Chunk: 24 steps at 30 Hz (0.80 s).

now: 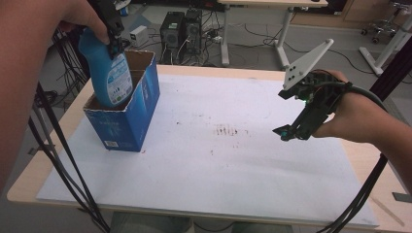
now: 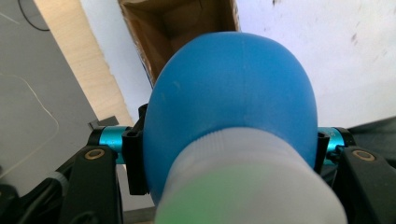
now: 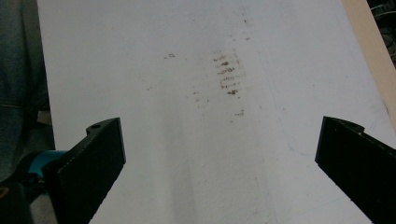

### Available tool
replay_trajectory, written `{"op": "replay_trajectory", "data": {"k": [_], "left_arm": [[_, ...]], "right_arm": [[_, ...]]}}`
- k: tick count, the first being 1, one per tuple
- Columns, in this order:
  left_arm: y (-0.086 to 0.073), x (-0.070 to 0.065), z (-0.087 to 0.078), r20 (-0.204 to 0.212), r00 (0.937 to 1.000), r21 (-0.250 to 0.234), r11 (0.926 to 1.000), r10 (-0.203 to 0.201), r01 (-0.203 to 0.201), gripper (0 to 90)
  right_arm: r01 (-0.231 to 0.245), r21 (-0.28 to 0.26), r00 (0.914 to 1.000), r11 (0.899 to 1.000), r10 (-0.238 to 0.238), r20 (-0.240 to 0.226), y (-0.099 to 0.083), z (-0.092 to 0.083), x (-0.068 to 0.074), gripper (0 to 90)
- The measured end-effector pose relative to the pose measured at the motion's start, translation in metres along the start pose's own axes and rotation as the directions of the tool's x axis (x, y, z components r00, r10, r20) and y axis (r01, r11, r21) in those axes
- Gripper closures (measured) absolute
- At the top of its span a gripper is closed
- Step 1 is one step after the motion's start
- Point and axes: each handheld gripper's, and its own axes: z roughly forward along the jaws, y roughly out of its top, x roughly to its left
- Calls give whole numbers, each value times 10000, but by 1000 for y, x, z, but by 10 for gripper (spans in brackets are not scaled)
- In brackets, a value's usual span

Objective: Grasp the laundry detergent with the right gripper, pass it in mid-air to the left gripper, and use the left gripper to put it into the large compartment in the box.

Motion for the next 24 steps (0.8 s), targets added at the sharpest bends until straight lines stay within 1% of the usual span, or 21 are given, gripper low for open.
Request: {"op": "replay_trajectory", "data": {"k": [3, 4, 5, 6, 7, 8, 9, 10, 11, 12, 13, 14, 16, 17, 18, 19, 20, 21, 22, 23, 24], "left_arm": [[1, 3, 11, 34, 9989, 122, 9988, 469, -469, 380], [1, 3, 11, 34, 9989, 122, 9988, 469, -469, 379], [3, 4, 25, 39, 9953, 218, 9951, 968, -969, 379], [3, 5, 29, 27, 9932, 253, 9929, 1166, -1166, 379], [3, 5, 29, 27, 9932, 253, 9929, 1166, -1166, 380], [4, 6, 37, 17, 9884, 258, 9881, 1516, -1516, 379], [4, 6, 37, 17, 9884, 258, 9881, 1516, -1516, 380], [4, 6, 41, 35, 9855, 255, 9851, 1698, -1698, 380], [5, 6, 49, 20, 9789, 286, 9785, 2044, -2044, 380], [5, 6, 49, 20, 9789, 286, 9785, 2044, -2044, 380], [5, 7, 57, 41, 9708, 267, 9704, 2400, -2400, 380], [5, 8, 61, 48, 9673, 238, 9670, 2537, -2537, 380], [5, 9, 68, -38, 9532, 103, 9532, 3022, -3022, 379], [5, 9, 72, -56, 9492, 78, 9492, 3145, -3144, 379], [5, 9, 72, -56, 9492, 78, 9492, 3145, -3144, 379], [7, 9, 79, -113, 9379, 111, 9379, 3468, -3467, 379], [7, 9, 82, -107, 9346, 114, 9346, 3555, -3554, 379], [7, 9, 82, -107, 9346, 114, 9346, 3555, -3554, 379], [8, 8, 86, -89, 9227, 119, 9227, 3855, -3854, 379], [8, 8, 89, -44, 9173, 116, 9173, 3981, -3980, 379], [8, 7, 96, 126, 9051, 204, 9049, 4250, -4252, 379]], "right_arm": [[-42, -23, 10000, 10000, 42, -28, 0, 0, -1, 7], [-42, -23, 10000, 10000, 42, -28, 0, 0, -1, 7], [-59, -19, 10000, 10000, 58, -37, 1, 1, -1, 6], [-47, 34, 10000, 10000, 47, -48, 1, 1, -1, 7], [-47, 34, 10000, 10000, 47, -48, 1, 1, -1, 7], [-91, 93, 9999, 9999, 91, -55, 1, 2, -1, 7], [-91, 93, 9999, 9999, 91, -55, 1, 2, -1, 7], [-114, 152, 9999, 9998, 116, -93, 1, 2, -1, 7], [-111, 189, 9999, 9998, 113, -78, 1, 2, -1, 7], [-94, 212, 9999, 9997, 96, -93, 1, 3, -2, 7], [-132, 278, 9999, 9995, 135, -97, 1, 3, -1, 6], [-126, 300, 9999, 9995, 129, -93, 1, 4, -1, 7], [-130, 341, 9998, 9993, 135, -138, 1, 4, -1, 7], [-123, 342, 9998, 9993, 127, -129, 1, 4, -1, 7], [-153, 366, 9998, 9992, 158, -119, 1, 4, -1, 6], [-100, 363, 9999, 9993, 105, -131, 1, 4, -2, 7], [-119, 390, 9999, 9992, 124, -119, 1, 4, -2, 6], [-119, 390, 9999, 9992, 124, -119, 1, 4, -2, 6], [-146, 419, 9998, 9990, 150, -111, 1, 4, -2, 6], [-185, 449, 9997, 9988, 191, -125, 1, 4, -2, 7], [-185, 454, 9998, 9988, 189, -100, 1, 4, -2, 6]]}}
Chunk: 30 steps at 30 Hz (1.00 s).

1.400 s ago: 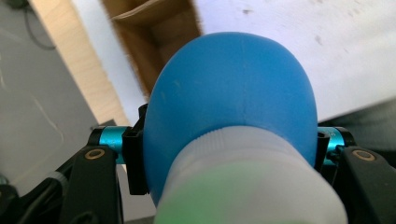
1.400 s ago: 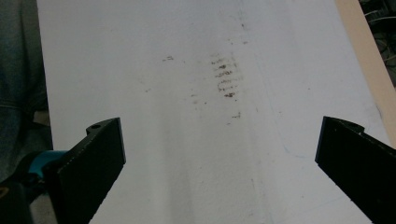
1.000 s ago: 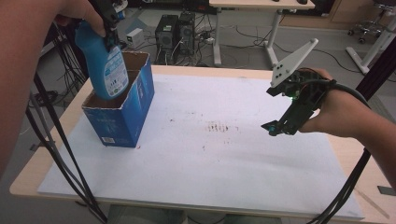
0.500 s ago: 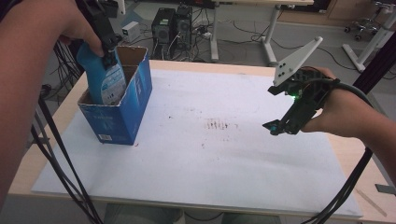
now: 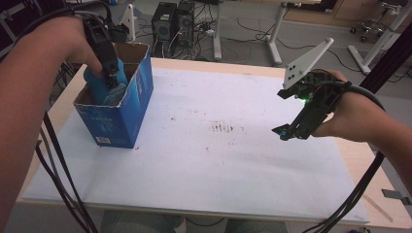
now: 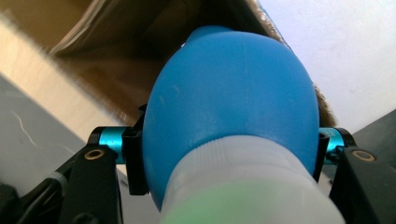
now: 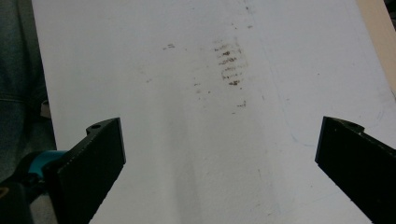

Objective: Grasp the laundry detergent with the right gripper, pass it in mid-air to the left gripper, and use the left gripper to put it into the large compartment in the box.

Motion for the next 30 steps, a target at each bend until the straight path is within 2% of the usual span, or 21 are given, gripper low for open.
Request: {"op": "replay_trajectory", "data": {"k": [1, 5, 7, 9, 10, 11, 14, 18, 26, 30], "left_arm": [[0, 0, 0, 0, 10000, 0, 10000, 0, 0, 378], [2, -2, 14, 108, 9967, 375, 9960, 810, -813, 378], [2, -4, 21, 180, 9929, 308, 9925, 1177, -1183, 378], [3, -4, 26, 174, 9866, 311, 9862, 1624, -1629, 378], [3, -5, 30, 145, 9861, 221, 9859, 1656, -1659, 378], [4, -5, 32, 72, 9822, 314, 9817, 1877, -1879, 378], [3, -4, 37, -132, 9789, 206, 9788, 2038, -2036, 378], [1, 0, 42, -156, 9767, 107, 9768, 2142, -2141, 378], [2, 4, 42, 68, 9777, -113, 9777, 2099, -2098, 371], [3, 5, 39, 96, 9792, -186, 9791, 2025, -2023, 306]], "right_arm": [[-29, 60, 10000, 10000, 29, 15, 0, 0, 1, 6], [-6, 158, 10000, 9999, 6, -37, 1, 2, 1, 6], [-54, 225, 10000, 9997, 55, -20, 1, 2, 2, 7], [-46, 189, 10000, 9998, 47, -15, 1, 3, 2, 7], [-81, 243, 10000, 9997, 81, -32, 1, 5, 2, 7], [-81, 243, 10000, 9997, 81, -32, 1, 5, 2, 7], [-90, 298, 9999, 9995, 93, -76, 0, 8, 2, 7], [-85, 358, 9999, 9993, 89, -111, 3, 11, 3, 7], [-40, 418, 9999, 9991, 46, -130, 5, 16, 2, 6], [-29, 419, 9999, 9991, 33, -117, 4, 17, 2, 6]]}}
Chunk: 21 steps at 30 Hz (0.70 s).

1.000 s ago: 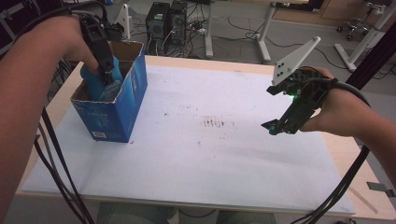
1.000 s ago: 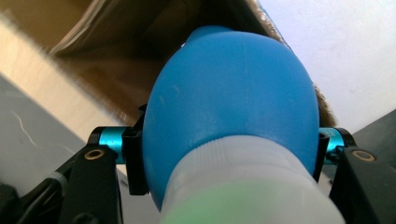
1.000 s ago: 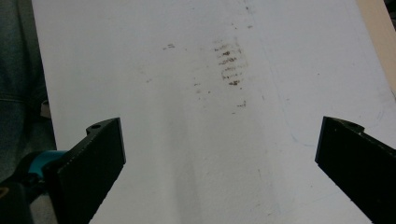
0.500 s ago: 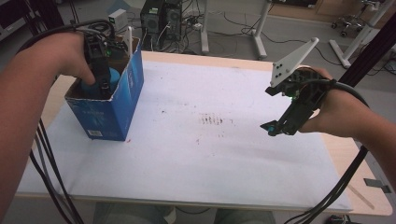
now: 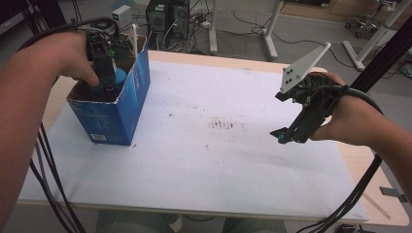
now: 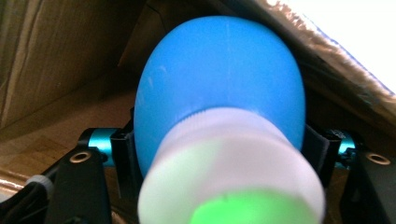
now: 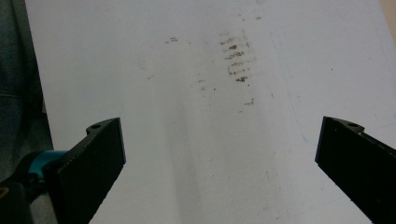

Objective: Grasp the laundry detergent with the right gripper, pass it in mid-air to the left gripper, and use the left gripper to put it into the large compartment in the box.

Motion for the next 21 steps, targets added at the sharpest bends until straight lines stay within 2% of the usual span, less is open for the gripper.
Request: {"op": "replay_trajectory", "data": {"k": [10, 13, 21], "left_arm": [[-2, -1, -15, -74, 9999, -95, 9999, -111, 110, 265], [-3, -3, -21, -158, 9997, -100, 9997, -212, 210, 226], [-4, -8, -40, -395, 9987, -220, 9993, -313, 305, 225]], "right_arm": [[-26, -45, 10000, 10000, 26, 19, -2, -1, 0, 6], [-33, -54, 10000, 10000, 33, 40, -2, -2, 0, 6], [-22, -183, 9999, 9998, 23, 104, -5, -6, 1, 7]]}}
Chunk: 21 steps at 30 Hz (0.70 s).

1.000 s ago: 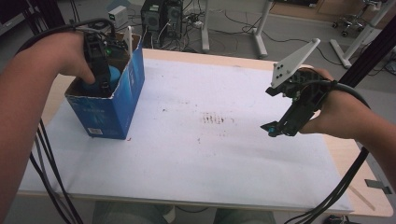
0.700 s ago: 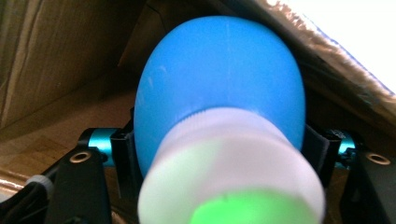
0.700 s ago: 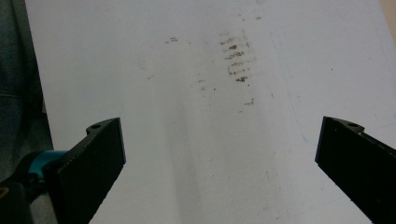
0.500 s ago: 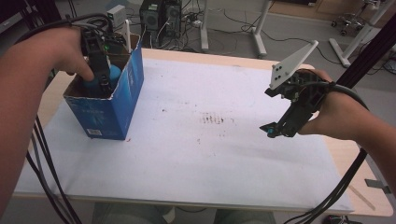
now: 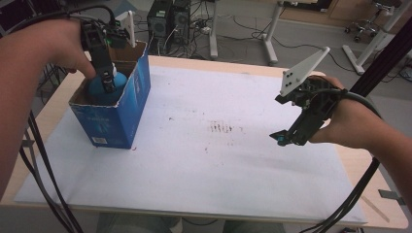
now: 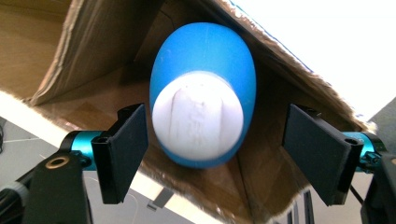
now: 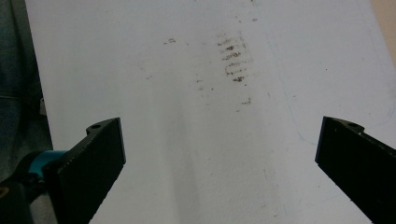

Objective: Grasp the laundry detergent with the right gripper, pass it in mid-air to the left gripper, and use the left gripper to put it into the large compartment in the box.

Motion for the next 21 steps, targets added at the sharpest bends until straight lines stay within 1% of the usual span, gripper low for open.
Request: {"op": "replay_trajectory", "data": {"k": [3, 4, 6, 7, 8, 10, 11, 13, 15, 16, 18, 20, 21], "left_arm": [[0, -2, -9, -108, 9999, -26, 10000, 53, -53, 214], [0, -3, -13, -145, 9999, -103, 9999, 52, -54, 213], [0, -5, -19, -203, 9998, -52, 10000, 77, -78, 203], [1, -6, -23, -284, 9995, -18, 9999, 110, -110, 190], [1, -7, -26, -359, 9992, -23, 9999, 164, -165, 183], [3, -11, -33, -369, 9988, -62, 9995, 315, -317, 182], [4, -13, -36, -415, 9983, -65, 9991, 413, -417, 174], [7, -19, -42, -363, 9972, -92, 9978, 657, -661, 164], [10, -25, -46, -348, 9943, -101, 9948, 1008, -1012, 153], [11, -28, -48, -304, 9935, -172, 9937, 1101, -1107, 146], [15, -35, -51, -216, 9894, -318, 9890, 1437, -1443, 127], [20, -42, -54, -253, 9854, -218, 9854, 1686, -1691, 127], [23, -45, -55, -280, 9821, -205, 9821, 1864, -1870, 127]], "right_arm": [[-38, -8, 10000, 10000, 38, -5, -1, -2, 0, 6], [-27, -32, 10000, 10000, 27, -24, -2, -2, -1, 6], [-34, 10, 10000, 10000, 34, -14, -3, -3, -1, 7], [-89, 64, 10000, 9999, 89, -15, -3, -4, -2, 6], [-44, 42, 10000, 10000, 44, -3, -3, -5, -3, 7], [-49, 67, 10000, 10000, 49, -13, -3, -6, -4, 6], [-24, 88, 10000, 10000, 25, -21, -3, -6, -5, 6], [94, 151, 9999, 9998, -93, -64, -3, -6, -7, 6], [157, 247, 9998, 9996, -155, -113, -3, -7, -10, 6], [168, 269, 9997, 9995, -164, -156, -4, -8, -11, 7], [232, 340, 9995, 9992, -225, -205, -4, -9, -14, 6], [277, 436, 9993, 9987, -266, -269, -4, -9, -16, 6], [330, 494, 9991, 9982, -316, -291, -3, -10, -18, 6]]}}
